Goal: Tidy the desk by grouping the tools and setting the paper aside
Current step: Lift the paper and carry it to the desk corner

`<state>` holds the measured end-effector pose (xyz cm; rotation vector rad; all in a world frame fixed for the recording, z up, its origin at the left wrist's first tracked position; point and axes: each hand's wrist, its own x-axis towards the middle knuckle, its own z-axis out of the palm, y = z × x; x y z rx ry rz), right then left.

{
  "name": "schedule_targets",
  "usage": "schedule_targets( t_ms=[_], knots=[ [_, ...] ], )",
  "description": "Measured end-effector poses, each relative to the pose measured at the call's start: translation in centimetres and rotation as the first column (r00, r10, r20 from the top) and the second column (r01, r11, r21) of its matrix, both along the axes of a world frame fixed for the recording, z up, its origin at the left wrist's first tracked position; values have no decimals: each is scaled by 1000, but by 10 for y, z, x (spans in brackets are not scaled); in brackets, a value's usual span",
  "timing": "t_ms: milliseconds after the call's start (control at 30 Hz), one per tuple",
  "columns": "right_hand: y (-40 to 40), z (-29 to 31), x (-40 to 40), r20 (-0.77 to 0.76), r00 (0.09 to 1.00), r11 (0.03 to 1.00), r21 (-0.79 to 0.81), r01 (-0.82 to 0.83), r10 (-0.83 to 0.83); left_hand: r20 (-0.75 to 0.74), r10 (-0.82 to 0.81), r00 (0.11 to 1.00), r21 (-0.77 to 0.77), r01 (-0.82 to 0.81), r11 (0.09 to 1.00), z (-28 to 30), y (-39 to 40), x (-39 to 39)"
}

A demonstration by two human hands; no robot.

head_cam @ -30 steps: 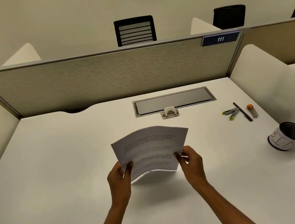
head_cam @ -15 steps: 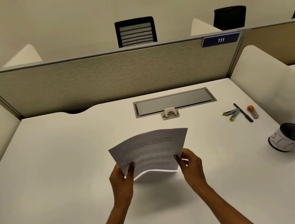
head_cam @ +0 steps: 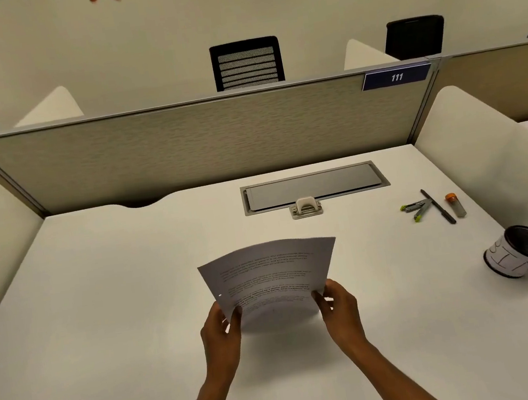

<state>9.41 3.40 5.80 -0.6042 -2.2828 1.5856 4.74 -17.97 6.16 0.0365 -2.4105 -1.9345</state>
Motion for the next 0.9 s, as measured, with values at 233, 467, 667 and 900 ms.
schedule_targets(
  t_ms=[233, 467, 667, 900],
  knots=[
    [6, -4, 4, -37, 999, 999, 32, 17, -16, -14, 18, 1000, -63, -19, 998, -9, 5, 6],
    [13, -18, 6, 10, 1000, 996, 83, -17, 16, 9, -17, 1000, -114, 17, 993, -14, 12, 9],
    [18, -38, 4, 159, 986, 997, 51, -58, 49, 97, -55, 994, -152, 70, 986, -21, 20, 7],
    [29, -39, -2, 120, 991, 989, 126, -73, 58, 54, 29, 998, -227, -16, 974, -22, 27, 1]
  ],
)
